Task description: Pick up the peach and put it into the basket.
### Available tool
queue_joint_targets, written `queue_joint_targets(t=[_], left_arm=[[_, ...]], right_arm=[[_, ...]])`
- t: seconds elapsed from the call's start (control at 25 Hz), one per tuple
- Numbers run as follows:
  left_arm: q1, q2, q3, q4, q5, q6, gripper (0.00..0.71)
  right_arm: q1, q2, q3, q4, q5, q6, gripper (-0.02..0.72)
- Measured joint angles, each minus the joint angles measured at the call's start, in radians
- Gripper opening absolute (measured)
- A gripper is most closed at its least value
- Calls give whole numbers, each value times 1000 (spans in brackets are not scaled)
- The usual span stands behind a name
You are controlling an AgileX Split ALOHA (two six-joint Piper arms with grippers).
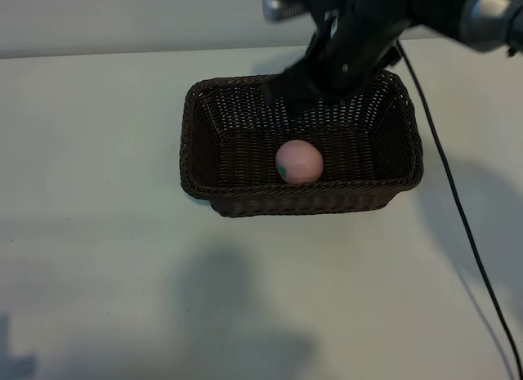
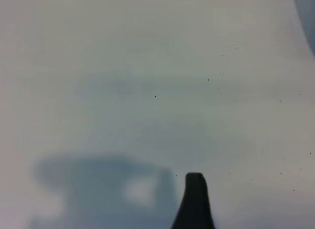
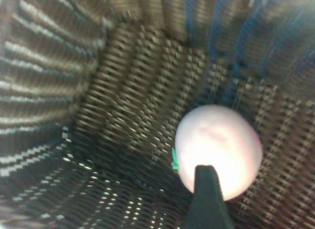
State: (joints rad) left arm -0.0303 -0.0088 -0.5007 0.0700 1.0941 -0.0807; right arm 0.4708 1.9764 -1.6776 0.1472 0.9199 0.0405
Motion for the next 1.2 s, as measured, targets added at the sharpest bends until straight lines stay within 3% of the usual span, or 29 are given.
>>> queue_joint_targets(t=[0.28, 0.56, 0.92, 1.2], left_arm=[[0, 0, 0, 0, 0, 0, 594], [0, 0, 0, 0, 0, 0, 594], [0, 0, 0, 0, 0, 0, 594], [0, 0, 0, 0, 0, 0, 594]], right_arm=[[-37, -35, -150, -93, 143, 0, 514], [-222, -35, -189, -147, 229, -21, 514], [-520, -35, -189, -159, 298, -77, 514], [-613, -73, -155, -139, 300, -78, 511]])
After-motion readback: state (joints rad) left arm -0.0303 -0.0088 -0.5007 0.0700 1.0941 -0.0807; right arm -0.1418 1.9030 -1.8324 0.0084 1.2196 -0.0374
